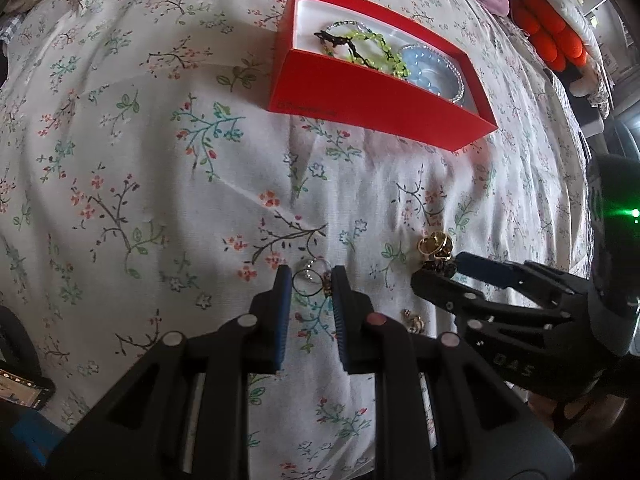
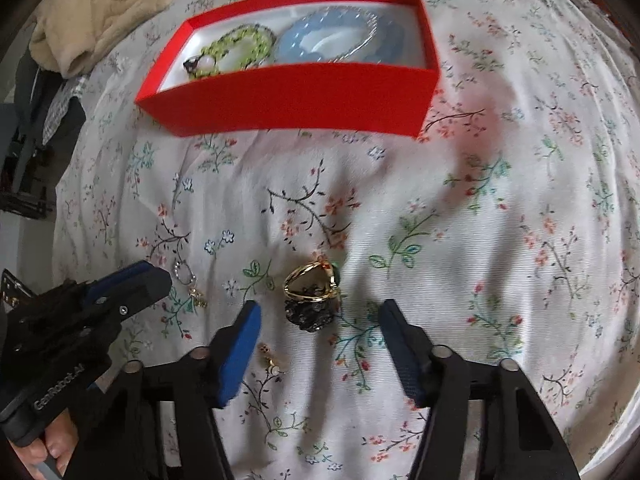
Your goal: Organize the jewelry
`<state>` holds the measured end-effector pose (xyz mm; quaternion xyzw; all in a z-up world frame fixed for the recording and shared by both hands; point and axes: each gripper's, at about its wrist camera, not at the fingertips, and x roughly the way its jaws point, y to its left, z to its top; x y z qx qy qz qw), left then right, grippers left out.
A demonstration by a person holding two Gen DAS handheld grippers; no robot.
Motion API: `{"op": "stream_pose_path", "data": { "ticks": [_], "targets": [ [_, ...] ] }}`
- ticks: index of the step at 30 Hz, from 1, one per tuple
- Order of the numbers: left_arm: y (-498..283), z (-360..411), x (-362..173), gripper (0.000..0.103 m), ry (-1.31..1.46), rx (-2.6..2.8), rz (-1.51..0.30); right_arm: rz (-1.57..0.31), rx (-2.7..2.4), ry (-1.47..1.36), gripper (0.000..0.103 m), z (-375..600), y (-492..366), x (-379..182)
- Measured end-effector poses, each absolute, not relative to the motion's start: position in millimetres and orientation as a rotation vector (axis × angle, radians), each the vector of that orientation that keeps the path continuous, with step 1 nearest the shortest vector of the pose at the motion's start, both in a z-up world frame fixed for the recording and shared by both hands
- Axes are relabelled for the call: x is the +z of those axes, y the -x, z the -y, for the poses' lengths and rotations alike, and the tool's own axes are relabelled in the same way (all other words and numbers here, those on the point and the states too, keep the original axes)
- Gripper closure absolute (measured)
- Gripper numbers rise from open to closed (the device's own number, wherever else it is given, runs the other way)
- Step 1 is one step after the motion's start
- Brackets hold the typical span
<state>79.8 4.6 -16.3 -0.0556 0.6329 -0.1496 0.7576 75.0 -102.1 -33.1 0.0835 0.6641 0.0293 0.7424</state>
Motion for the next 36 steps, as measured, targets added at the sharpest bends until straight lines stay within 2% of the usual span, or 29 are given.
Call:
{"op": "stream_pose_path", "data": {
  "ticks": [5, 8, 36],
  "targets": [
    [-80, -4, -16, 0.081, 0.119, -0.326, -1.38, -1.46, 0.058, -0.157, 0.069, 92, -80, -39],
    [-80, -2, -16, 0.081, 0.114, -0.323, -1.38, -1.458, 0.069, -0.156, 0.077, 92, -80, -40],
    [-86, -8, 9, 0.081, 0.152, -0.333, -1.295, -1.314, 0.132, -0.251, 0.078, 133, -61, 25]
  ]
}}
